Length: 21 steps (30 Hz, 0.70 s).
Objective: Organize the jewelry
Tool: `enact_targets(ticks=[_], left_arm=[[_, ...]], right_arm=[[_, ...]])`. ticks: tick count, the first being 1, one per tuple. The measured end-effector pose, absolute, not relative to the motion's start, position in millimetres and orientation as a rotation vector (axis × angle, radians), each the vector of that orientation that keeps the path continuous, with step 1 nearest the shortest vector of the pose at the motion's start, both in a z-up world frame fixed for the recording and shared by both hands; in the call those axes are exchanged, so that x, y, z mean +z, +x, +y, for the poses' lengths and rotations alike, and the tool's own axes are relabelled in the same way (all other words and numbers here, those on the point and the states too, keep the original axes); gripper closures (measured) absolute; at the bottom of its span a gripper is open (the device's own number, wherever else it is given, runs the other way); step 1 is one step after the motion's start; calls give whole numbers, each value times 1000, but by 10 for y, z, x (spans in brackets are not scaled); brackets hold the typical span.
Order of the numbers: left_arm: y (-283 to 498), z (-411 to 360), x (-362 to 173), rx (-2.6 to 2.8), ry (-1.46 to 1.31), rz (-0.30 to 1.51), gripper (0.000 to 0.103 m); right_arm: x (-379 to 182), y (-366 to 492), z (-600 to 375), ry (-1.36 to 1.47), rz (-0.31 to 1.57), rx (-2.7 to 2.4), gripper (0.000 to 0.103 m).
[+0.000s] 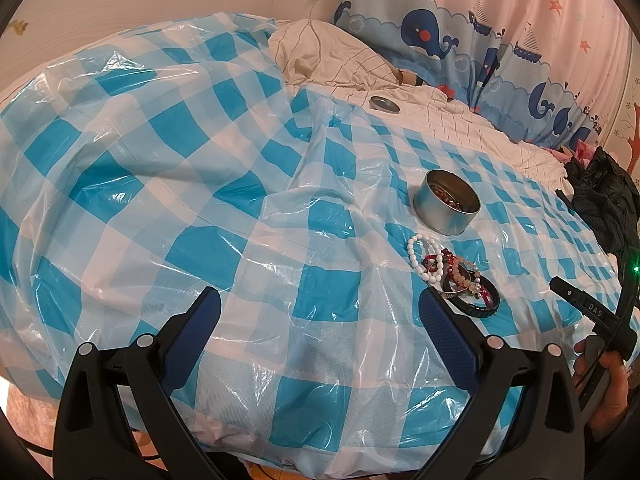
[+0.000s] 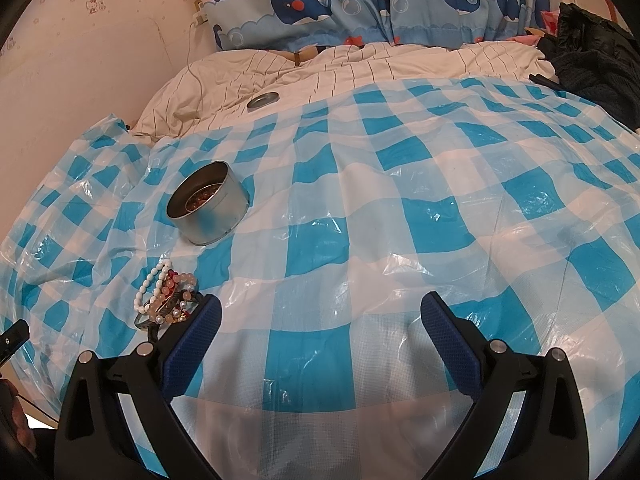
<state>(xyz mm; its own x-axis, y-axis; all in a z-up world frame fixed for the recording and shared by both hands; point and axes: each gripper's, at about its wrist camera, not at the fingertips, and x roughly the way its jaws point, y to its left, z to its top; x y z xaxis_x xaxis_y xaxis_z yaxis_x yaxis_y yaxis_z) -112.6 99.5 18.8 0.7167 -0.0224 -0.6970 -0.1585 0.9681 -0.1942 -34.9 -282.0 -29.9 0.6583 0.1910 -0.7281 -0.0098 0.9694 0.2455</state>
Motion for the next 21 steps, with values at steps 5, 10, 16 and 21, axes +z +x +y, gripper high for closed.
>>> enact_targets(ticks=[5, 10, 16, 21], left_arm=[[-1127, 996, 187, 77, -251, 770, 8], [-1127, 996, 185, 76, -249, 770, 8], [-1128, 996, 187, 76, -248, 770, 8], [-1127, 996, 183, 75, -248, 771, 8]], right_arm=[[-298, -346, -2821, 228, 847, 115, 7], [-306, -354, -2813, 227, 848, 115, 7], [-304, -351, -2812, 227, 848, 115, 7], [-303, -344, -2811, 227, 850, 113, 7]])
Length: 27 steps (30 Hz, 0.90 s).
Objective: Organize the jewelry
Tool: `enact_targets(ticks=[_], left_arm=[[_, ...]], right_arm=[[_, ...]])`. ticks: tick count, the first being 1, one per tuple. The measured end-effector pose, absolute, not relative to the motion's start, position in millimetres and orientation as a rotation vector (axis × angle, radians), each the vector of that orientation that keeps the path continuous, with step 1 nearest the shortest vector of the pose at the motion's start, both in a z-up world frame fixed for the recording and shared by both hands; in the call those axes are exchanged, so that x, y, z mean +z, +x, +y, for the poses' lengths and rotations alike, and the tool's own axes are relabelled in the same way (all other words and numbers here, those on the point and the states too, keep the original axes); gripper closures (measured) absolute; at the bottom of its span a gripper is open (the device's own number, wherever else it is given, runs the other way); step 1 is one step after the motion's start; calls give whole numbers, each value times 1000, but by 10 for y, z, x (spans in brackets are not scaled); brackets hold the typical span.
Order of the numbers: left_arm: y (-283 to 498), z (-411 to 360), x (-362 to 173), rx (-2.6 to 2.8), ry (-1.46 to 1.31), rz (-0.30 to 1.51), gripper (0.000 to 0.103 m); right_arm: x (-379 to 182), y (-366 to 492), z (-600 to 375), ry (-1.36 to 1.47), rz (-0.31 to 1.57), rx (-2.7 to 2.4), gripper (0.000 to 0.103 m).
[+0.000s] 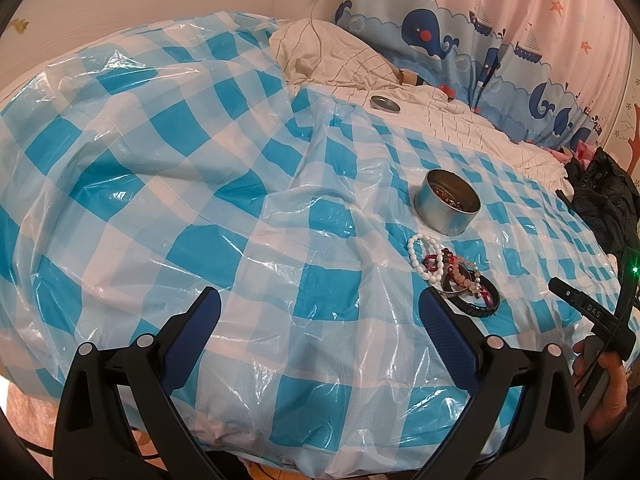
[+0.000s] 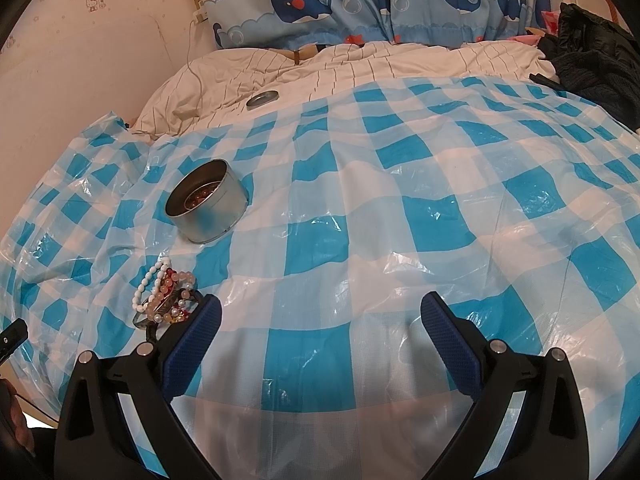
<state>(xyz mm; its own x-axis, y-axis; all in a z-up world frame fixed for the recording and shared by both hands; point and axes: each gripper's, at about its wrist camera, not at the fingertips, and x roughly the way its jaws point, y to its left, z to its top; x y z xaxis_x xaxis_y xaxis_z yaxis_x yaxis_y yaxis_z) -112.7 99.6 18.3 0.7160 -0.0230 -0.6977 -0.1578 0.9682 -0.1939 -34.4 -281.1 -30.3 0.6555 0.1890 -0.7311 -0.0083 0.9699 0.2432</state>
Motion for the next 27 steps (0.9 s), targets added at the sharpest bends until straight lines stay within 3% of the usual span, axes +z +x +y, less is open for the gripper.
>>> enact_targets(ticks=[27], left_arm=[[-1131, 1015, 184, 78, -252, 770, 8]], right_arm=[[-338, -369, -2808, 212, 858, 116, 7]])
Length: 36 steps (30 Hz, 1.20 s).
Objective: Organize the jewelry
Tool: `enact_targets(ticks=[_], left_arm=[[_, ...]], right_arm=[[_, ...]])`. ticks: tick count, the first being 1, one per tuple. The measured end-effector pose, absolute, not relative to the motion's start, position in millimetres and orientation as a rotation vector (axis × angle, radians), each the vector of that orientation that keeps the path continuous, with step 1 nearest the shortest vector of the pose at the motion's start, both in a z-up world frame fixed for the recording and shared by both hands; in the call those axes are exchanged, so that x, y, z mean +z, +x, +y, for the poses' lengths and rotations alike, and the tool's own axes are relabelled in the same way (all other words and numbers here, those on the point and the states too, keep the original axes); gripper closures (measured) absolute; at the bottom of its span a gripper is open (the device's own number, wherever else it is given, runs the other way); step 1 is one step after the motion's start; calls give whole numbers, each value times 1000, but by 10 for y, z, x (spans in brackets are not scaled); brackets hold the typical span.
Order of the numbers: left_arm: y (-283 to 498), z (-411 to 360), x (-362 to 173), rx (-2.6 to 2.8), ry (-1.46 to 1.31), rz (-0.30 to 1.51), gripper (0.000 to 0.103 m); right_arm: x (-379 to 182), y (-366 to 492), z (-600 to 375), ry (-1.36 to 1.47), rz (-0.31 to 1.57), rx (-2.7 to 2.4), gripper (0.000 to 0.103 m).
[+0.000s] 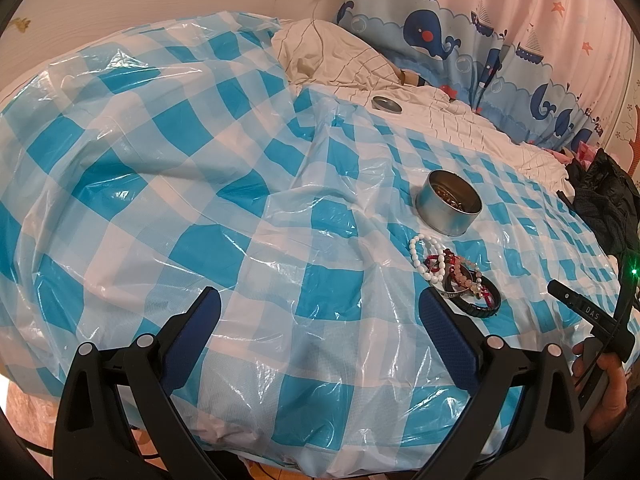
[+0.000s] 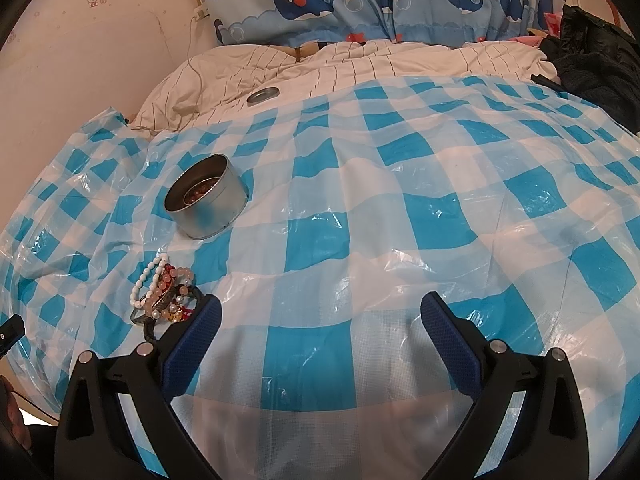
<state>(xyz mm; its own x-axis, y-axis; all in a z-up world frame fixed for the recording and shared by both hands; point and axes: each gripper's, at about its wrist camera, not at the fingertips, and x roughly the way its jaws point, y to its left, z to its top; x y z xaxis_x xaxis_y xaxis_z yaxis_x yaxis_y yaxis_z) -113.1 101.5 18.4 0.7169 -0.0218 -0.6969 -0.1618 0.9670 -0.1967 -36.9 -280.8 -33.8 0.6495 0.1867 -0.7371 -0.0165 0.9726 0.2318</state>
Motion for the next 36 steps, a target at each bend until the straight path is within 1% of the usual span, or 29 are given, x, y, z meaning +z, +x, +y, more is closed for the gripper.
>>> enact_targets(ticks=[36], left_arm=[[-1135, 1002, 124, 77, -244, 778, 8]], right_arm=[[-382, -386, -2825, 207, 869, 112, 7]])
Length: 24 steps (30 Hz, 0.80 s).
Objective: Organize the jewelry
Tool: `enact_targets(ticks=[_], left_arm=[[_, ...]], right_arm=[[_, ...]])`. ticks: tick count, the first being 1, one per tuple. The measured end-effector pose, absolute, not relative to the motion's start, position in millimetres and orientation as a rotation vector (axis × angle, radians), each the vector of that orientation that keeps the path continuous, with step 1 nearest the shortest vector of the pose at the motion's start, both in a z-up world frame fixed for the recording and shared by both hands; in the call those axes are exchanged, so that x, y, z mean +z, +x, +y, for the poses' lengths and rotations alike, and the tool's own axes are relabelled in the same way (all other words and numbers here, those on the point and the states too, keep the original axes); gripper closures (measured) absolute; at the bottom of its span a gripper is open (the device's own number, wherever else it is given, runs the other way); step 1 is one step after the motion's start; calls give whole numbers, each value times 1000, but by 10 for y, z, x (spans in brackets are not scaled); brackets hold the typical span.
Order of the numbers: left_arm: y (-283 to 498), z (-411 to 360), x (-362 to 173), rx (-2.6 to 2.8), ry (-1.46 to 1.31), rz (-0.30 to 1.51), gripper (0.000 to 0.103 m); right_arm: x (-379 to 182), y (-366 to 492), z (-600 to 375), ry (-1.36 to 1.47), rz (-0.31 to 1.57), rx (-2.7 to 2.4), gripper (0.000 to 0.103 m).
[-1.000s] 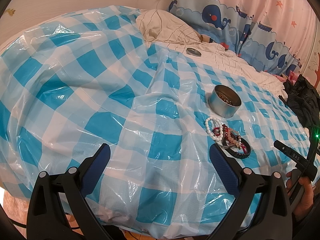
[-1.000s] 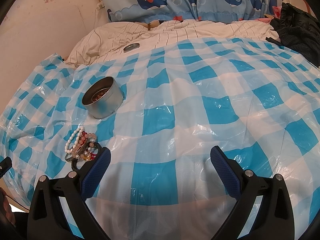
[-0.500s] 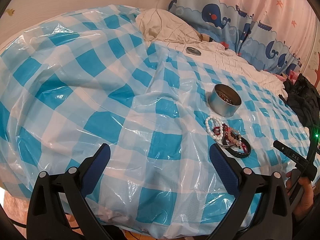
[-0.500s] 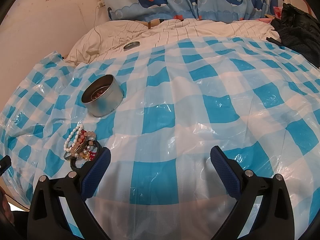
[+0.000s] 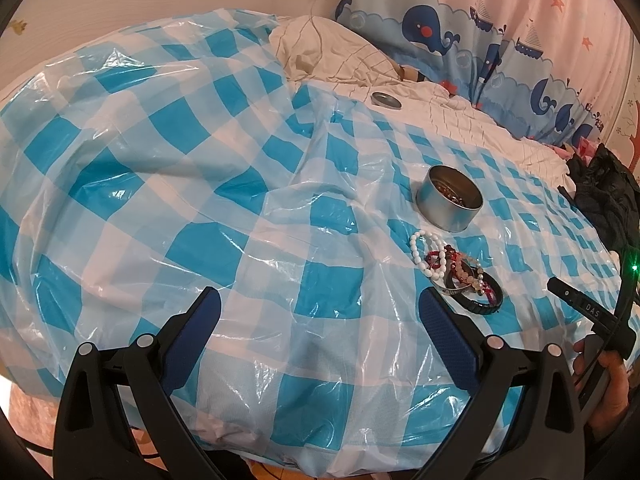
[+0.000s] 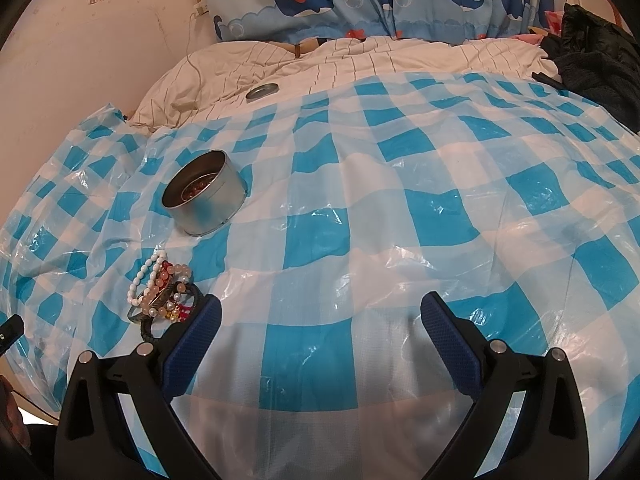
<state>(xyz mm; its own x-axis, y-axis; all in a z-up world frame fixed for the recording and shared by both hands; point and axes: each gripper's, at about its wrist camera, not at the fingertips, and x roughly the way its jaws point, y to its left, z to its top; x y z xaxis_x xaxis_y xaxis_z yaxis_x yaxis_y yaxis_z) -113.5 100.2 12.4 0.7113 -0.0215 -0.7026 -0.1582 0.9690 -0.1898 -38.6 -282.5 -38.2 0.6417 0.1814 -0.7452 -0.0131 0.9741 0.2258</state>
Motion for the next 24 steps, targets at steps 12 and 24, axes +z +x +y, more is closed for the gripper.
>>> enact_targets(ticks=[12, 24], left_arm=[[-1122, 1000, 132, 79, -248, 777, 8], [-1120, 1002, 139, 80, -249, 777, 8]], right_arm=[[-373, -365, -2806, 205, 868, 113, 7], [-380, -363, -2804, 204, 870, 113, 7]])
